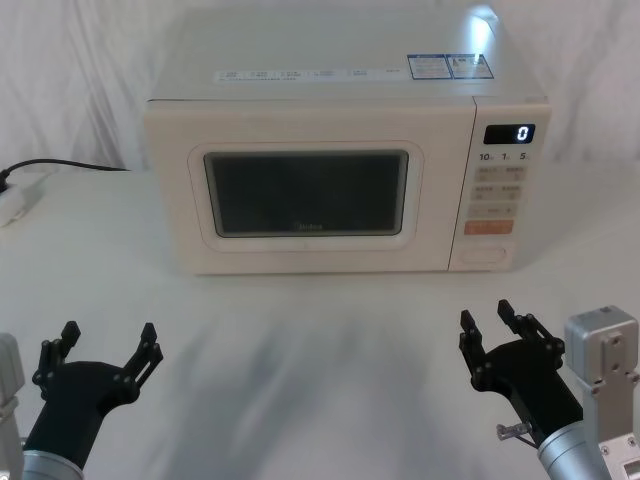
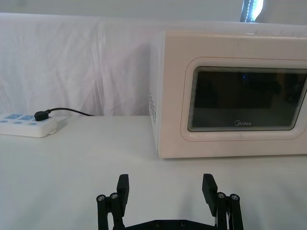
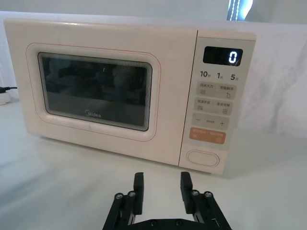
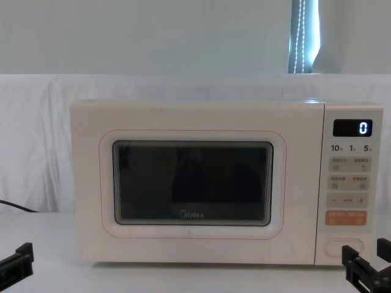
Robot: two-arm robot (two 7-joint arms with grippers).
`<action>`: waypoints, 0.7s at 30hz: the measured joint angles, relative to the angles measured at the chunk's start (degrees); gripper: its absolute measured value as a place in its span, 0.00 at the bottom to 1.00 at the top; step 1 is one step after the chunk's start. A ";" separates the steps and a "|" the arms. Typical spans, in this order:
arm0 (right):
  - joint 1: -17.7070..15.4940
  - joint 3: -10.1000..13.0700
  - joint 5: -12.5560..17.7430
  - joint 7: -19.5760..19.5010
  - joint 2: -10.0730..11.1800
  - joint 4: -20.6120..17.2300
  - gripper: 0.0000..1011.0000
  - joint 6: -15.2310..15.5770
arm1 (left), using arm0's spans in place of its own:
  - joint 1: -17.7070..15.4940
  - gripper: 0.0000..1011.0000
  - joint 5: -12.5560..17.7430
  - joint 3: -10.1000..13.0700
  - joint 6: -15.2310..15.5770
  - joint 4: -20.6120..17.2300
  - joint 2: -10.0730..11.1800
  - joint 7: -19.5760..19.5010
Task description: Press the button to open the microwave door with one hand; close the microwave door with the other hand.
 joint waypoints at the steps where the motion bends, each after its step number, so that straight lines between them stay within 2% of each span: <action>1: 0.00 0.00 0.00 0.00 0.00 0.00 0.49 0.00 | 0.00 0.99 0.00 0.00 0.00 0.00 0.00 0.00; 3: 0.00 0.00 0.00 0.00 0.00 0.00 0.41 0.00 | 0.00 0.99 0.00 0.00 0.00 0.00 0.00 0.00; 4: 0.00 0.00 0.00 0.00 0.00 0.00 0.41 0.00 | 0.00 0.99 0.00 0.00 0.00 0.00 0.00 0.00; 5: 0.00 0.00 0.00 0.00 0.00 0.00 0.34 0.00 | 0.00 0.99 0.00 0.00 0.00 0.00 0.00 0.00; 7: 0.00 0.00 0.00 0.01 0.01 0.00 0.30 0.00 | 0.00 0.99 0.00 0.00 0.00 0.00 0.00 0.00; 8: 0.00 0.00 0.00 0.00 0.00 0.00 0.24 0.00 | 0.00 0.99 0.00 0.00 0.00 0.00 0.00 0.00; 11: 0.00 0.00 0.00 0.00 0.00 0.00 0.19 0.00 | 0.00 0.99 0.00 0.00 0.00 0.00 0.00 0.00; 15: 0.00 0.00 0.00 0.00 0.00 0.00 0.04 0.00 | 0.00 0.99 0.00 0.00 0.00 0.00 0.00 0.00; 17: 0.00 0.00 0.00 0.00 0.00 0.00 0.00 0.00 | 0.00 0.99 0.00 0.00 0.00 0.00 0.00 0.00; 21: 0.00 0.00 0.00 0.00 0.00 0.00 0.00 0.00 | 0.00 0.99 0.00 0.00 0.00 0.00 0.00 0.00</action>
